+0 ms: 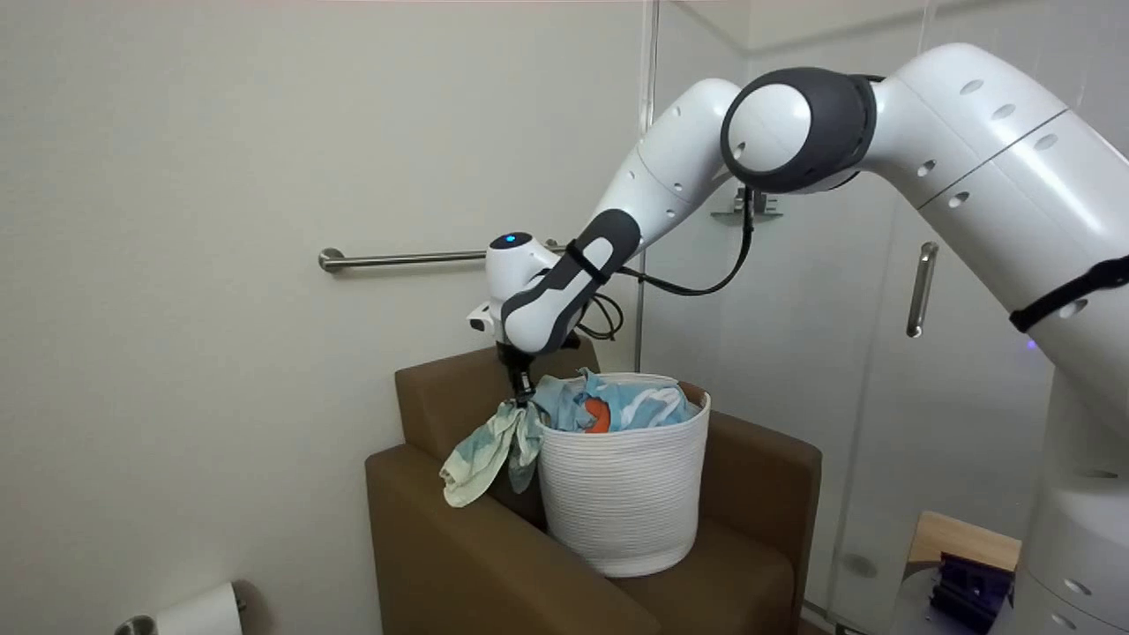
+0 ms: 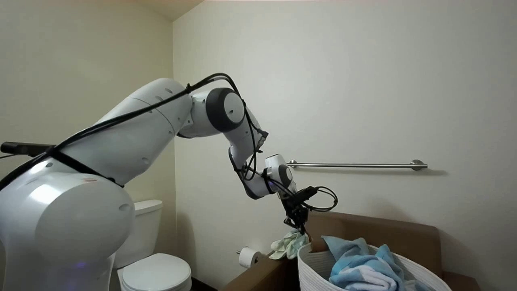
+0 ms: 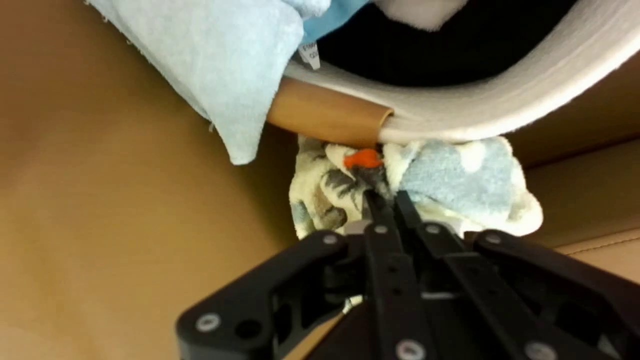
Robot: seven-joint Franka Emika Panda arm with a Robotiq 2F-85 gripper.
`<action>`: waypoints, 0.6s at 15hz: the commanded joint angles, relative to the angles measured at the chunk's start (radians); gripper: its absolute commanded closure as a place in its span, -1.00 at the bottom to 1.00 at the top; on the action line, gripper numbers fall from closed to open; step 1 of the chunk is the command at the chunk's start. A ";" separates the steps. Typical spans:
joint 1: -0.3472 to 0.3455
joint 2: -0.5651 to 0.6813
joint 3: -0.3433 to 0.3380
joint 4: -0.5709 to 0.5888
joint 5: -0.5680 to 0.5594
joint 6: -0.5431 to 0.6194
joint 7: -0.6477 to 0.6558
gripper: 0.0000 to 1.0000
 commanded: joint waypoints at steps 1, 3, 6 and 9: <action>-0.018 -0.181 -0.013 -0.232 -0.042 0.077 0.062 0.97; -0.025 -0.240 -0.022 -0.303 -0.048 0.111 0.086 0.97; -0.031 -0.324 -0.042 -0.399 -0.062 0.158 0.137 0.97; -0.054 -0.414 -0.056 -0.494 -0.065 0.205 0.186 0.97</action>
